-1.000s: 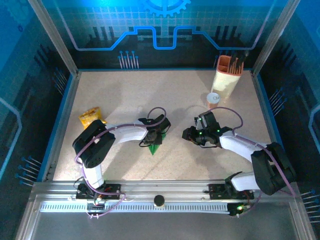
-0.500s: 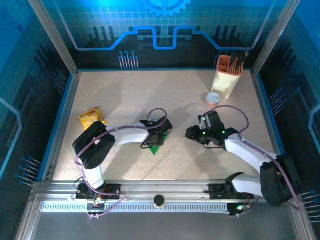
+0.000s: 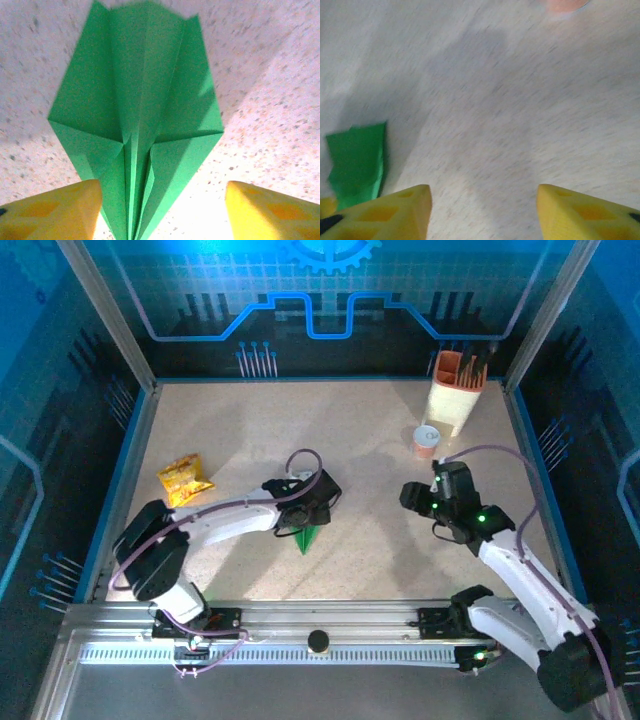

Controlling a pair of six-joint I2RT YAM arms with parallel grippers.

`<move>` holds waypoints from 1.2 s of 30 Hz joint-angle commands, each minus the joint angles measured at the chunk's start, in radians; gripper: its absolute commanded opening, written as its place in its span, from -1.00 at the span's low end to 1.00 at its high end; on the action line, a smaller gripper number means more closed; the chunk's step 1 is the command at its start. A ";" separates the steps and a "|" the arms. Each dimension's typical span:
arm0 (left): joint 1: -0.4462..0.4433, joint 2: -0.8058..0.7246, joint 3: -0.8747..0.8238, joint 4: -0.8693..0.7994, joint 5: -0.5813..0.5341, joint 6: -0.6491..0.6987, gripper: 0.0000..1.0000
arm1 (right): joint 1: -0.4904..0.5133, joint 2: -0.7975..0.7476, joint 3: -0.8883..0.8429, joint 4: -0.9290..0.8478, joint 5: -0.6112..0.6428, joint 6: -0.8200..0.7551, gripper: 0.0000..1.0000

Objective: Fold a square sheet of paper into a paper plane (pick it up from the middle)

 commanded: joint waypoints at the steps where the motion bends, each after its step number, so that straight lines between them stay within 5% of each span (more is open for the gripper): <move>1: 0.002 -0.107 -0.026 -0.047 -0.196 0.027 0.55 | -0.038 -0.052 0.025 -0.047 0.314 -0.145 0.36; 3: 0.028 -0.159 -0.047 -0.062 -0.312 0.067 0.98 | -0.063 -0.067 -0.031 0.081 0.398 -0.262 0.47; 7: 0.196 -0.262 -0.137 0.014 -0.420 0.201 1.00 | -0.192 0.029 -0.160 0.422 0.374 -0.489 0.50; 11: 0.408 -0.310 -0.207 0.110 -0.463 0.379 1.00 | -0.318 0.190 -0.212 0.659 0.324 -0.539 0.51; 15: 0.543 -0.354 -0.403 0.519 -0.468 0.689 1.00 | -0.411 0.310 -0.302 0.976 0.124 -0.502 0.47; 18: 0.615 -0.365 -0.548 0.825 -0.367 0.816 1.00 | -0.377 0.394 -0.372 1.248 -0.001 -0.593 0.45; 27: 0.717 -0.158 -0.703 1.461 -0.175 0.886 1.00 | -0.197 0.399 -0.373 1.248 -0.038 -0.760 0.46; 29: 0.730 -0.117 -0.679 1.445 -0.081 0.894 1.00 | -0.203 0.421 -0.402 1.358 -0.119 -0.708 0.50; 34: 0.780 -0.050 -0.722 1.557 0.093 0.884 1.00 | -0.178 0.663 -0.411 1.631 0.013 -0.714 0.61; 36: 0.783 0.002 -0.767 1.720 0.095 0.896 1.00 | -0.165 0.662 -0.365 1.539 0.115 -0.691 0.66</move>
